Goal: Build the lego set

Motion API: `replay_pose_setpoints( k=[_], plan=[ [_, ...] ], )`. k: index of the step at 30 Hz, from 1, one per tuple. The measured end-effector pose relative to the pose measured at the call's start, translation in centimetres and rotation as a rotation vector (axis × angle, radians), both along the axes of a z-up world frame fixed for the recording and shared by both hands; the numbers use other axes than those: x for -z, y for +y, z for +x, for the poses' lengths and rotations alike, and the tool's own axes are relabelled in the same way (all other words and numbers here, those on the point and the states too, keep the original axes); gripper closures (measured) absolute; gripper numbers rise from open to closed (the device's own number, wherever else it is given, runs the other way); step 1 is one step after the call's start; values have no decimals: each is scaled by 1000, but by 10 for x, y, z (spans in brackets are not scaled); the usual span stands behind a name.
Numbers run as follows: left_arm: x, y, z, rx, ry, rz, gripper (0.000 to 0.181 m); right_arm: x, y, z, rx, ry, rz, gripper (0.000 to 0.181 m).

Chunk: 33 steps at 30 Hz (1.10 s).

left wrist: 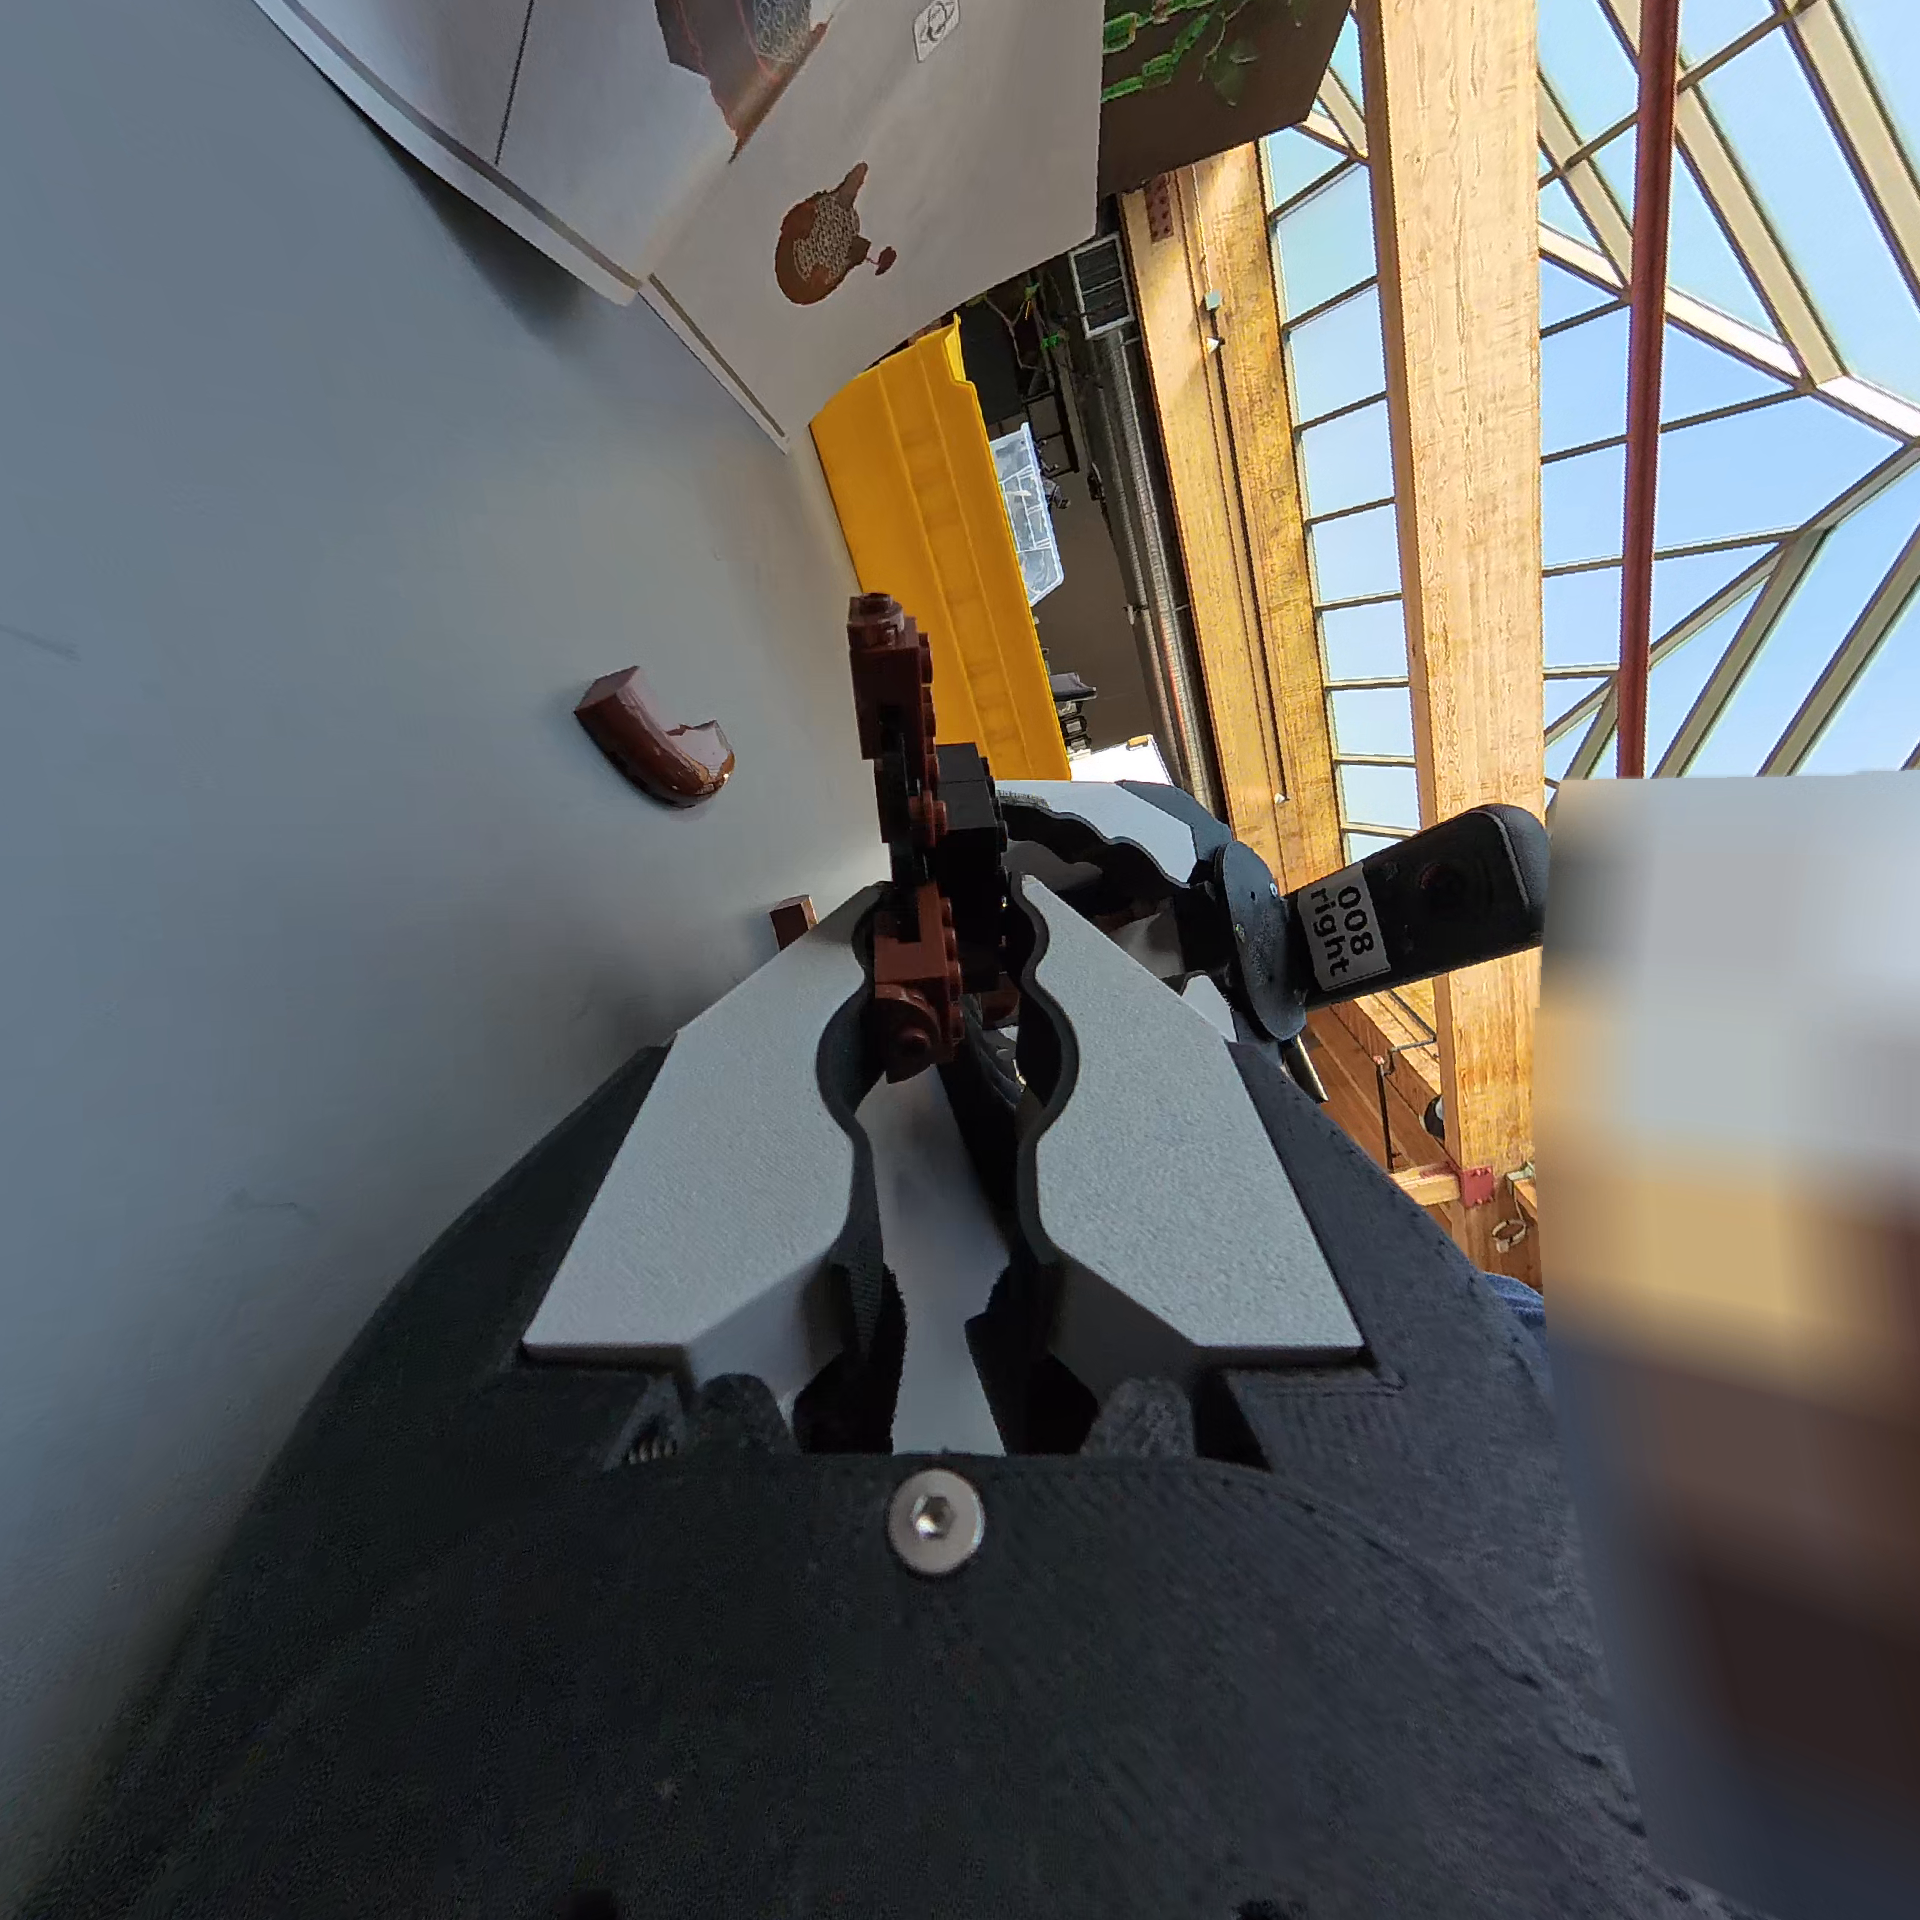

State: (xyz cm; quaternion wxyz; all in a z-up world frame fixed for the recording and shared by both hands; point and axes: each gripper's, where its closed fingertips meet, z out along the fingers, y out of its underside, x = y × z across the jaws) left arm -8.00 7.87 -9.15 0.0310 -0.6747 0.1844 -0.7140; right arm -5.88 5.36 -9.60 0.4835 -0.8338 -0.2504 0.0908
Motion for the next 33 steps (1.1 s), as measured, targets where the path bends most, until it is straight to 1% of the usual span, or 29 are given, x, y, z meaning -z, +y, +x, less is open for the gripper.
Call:
replay_pose_setpoints(
  k=[10, 22, 30, 33],
  plan=[
    [1, 0, -1, 5, 2, 0, 164, 0, 0, 3, 0, 33, -7, 125],
    [3, 0, 0, 10, 5, 1, 163, 0, 0, 5, -3, 30, -5, 125],
    [4, -4, 2, 24, 11, 9, 164, -4, -1, -8, -47, 62, 18, 125],
    [4, -7, 6, 30, 18, 25, 164, -3, 0, -11, -37, 53, 20, 125]
  ],
)
